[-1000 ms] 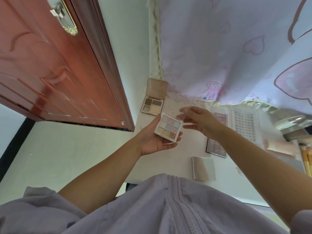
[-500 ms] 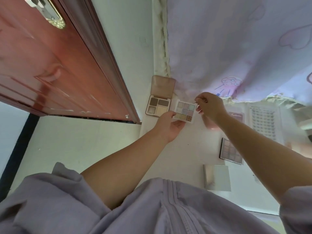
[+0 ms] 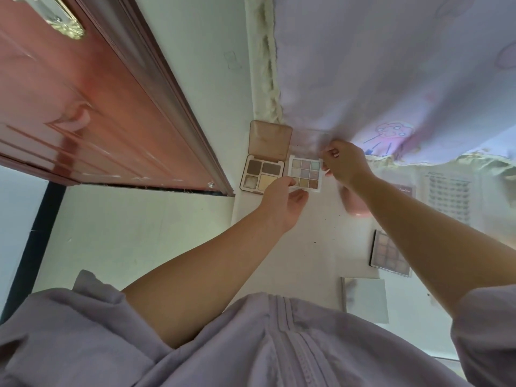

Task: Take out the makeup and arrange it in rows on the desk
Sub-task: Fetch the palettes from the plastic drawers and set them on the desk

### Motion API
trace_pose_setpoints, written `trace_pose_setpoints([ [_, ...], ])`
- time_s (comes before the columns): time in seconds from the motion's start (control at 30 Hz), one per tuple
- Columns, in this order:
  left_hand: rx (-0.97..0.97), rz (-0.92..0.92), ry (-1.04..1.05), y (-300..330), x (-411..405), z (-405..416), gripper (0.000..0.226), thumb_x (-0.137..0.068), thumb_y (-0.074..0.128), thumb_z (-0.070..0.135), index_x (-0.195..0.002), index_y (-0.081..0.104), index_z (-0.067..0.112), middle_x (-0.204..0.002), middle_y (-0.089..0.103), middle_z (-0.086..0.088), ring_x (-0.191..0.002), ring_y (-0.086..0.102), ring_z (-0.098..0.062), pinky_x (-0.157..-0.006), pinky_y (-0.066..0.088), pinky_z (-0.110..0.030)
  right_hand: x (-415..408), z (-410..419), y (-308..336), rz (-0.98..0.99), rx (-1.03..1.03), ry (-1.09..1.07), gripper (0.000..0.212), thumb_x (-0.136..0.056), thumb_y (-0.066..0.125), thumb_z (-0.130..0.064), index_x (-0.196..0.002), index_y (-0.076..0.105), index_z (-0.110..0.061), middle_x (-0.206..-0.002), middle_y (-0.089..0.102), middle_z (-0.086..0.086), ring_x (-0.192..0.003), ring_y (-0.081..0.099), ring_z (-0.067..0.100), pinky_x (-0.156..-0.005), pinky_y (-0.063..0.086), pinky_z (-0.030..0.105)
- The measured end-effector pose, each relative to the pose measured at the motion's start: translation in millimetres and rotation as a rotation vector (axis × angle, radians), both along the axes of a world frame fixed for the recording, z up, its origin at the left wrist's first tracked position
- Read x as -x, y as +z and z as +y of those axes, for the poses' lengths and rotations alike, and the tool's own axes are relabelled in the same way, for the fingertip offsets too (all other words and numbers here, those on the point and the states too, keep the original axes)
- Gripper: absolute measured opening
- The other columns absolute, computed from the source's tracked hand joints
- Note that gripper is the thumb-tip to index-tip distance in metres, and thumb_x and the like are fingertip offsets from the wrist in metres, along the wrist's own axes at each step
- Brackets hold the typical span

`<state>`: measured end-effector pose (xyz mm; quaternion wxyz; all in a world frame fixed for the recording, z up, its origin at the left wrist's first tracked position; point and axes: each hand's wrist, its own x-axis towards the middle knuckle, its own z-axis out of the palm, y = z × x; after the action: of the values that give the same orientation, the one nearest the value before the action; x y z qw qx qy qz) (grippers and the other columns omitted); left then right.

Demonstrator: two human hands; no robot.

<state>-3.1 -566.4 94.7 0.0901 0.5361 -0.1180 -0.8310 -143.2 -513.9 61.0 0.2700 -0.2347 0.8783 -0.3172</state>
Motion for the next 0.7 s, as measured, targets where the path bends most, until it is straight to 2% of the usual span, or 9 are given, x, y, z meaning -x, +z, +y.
trace_pose_setpoints([
  [0.07,0.028,-0.003,-0.029,-0.7,-3.0,2.8,0.014,-0.094,0.04,-0.001,-0.083,0.047,0.004,-0.092,0.044,-0.016,-0.09,0.044,-0.03,-0.098,0.044,-0.035,0.2,6.6,5.8,-0.046,0.031,-0.011,0.021,-0.093,0.05,-0.008,-0.11,0.06,-0.002,-0.091,0.064,0.012,-0.067,0.062,0.02,-0.057,0.055,0.02],
  [0.1,0.046,-0.005,-0.054,-0.7,-4.6,5.2,0.015,-0.093,0.04,-0.002,-0.082,0.047,0.004,-0.089,0.043,-0.015,-0.083,0.043,-0.027,-0.093,0.045,-0.033,1.2,12.1,8.6,-0.067,0.052,-0.025,0.023,-0.093,0.051,-0.009,-0.115,0.058,-0.003,-0.096,0.064,0.011,-0.068,0.063,0.019,-0.057,0.054,0.018],
  [0.17,0.095,0.002,-0.123,-0.9,-6.8,12.5,0.02,-0.093,0.037,-0.003,-0.078,0.045,0.006,-0.081,0.04,-0.011,-0.072,0.04,-0.023,-0.078,0.043,-0.03,5.2,27.1,15.7,-0.026,0.049,-0.025,0.025,-0.093,0.05,-0.009,-0.115,0.059,-0.005,-0.105,0.064,0.011,-0.082,0.066,0.023,-0.074,0.057,0.028],
  [0.23,0.155,-0.011,-0.218,-1.8,-6.7,23.7,0.018,-0.092,0.036,-0.002,-0.083,0.047,0.007,-0.079,0.042,-0.009,-0.078,0.045,-0.022,-0.08,0.043,-0.03,8.5,48.2,27.0,0.092,-0.024,0.075,0.024,-0.091,0.049,-0.006,-0.112,0.062,-0.006,-0.114,0.065,0.01,-0.102,0.062,0.026,-0.092,0.048,0.034],
  [0.33,0.205,-0.03,-0.353,-2.9,-2.4,44.4,0.015,-0.094,0.039,0.002,-0.104,0.048,0.009,-0.093,0.051,-0.008,-0.102,0.05,-0.021,-0.096,0.042,-0.033,5.7,83.9,42.9,0.203,-0.235,0.396,0.033,-0.09,0.053,-0.011,-0.123,0.055,-0.012,-0.135,0.051,0.006,-0.122,0.046,0.023,-0.099,0.033,0.029],
  [0.43,0.256,-0.039,-0.494,-3.9,7.5,61.9,0.024,-0.096,0.04,0.007,-0.117,0.047,0.013,-0.105,0.05,-0.006,-0.105,0.048,-0.018,-0.095,0.041,-0.032,-0.1,110.4,39.0,0.381,-0.545,0.731,0.06,-0.088,0.059,-0.022,-0.142,0.032,-0.015,-0.157,0.018,0.002,-0.146,0.012,0.019,-0.118,0.007,0.043],
  [0.5,0.29,-0.031,-0.562,-4.7,13.7,67.8,0.017,-0.096,0.04,0.009,-0.109,0.05,0.015,-0.1,0.049,-0.003,-0.103,0.046,-0.016,-0.095,0.04,-0.031,-2.7,116.5,30.8,0.459,-0.619,0.796,0.065,-0.088,0.059,-0.021,-0.143,0.025,-0.013,-0.159,0.008,0.002,-0.147,0.0,0.018,-0.118,-0.002,0.048],
  [0.6,0.319,-0.006,-0.63,-4.6,18.3,68.6,0.02,-0.095,0.04,0.009,-0.084,0.052,0.019,-0.101,0.048,-0.003,-0.1,0.045,-0.016,-0.097,0.039,-0.033,-4.5,113.4,21.2,0.535,-0.605,0.795,0.062,-0.091,0.054,-0.019,-0.144,0.022,-0.01,-0.159,0.009,0.005,-0.147,0.003,0.019,-0.118,-0.002,0.048],
  [0.7,0.316,0.002,-0.635,-6.7,18.9,61.7,0.018,-0.094,0.043,0.009,-0.085,0.056,0.018,-0.105,0.052,-0.003,-0.1,0.049,-0.015,-0.097,0.04,-0.033,-3.0,108.8,18.5,0.516,-0.506,0.771,0.061,-0.088,0.057,-0.023,-0.141,0.03,-0.01,-0.152,0.026,0.009,-0.142,0.022,0.024,-0.117,0.01,0.039],
])
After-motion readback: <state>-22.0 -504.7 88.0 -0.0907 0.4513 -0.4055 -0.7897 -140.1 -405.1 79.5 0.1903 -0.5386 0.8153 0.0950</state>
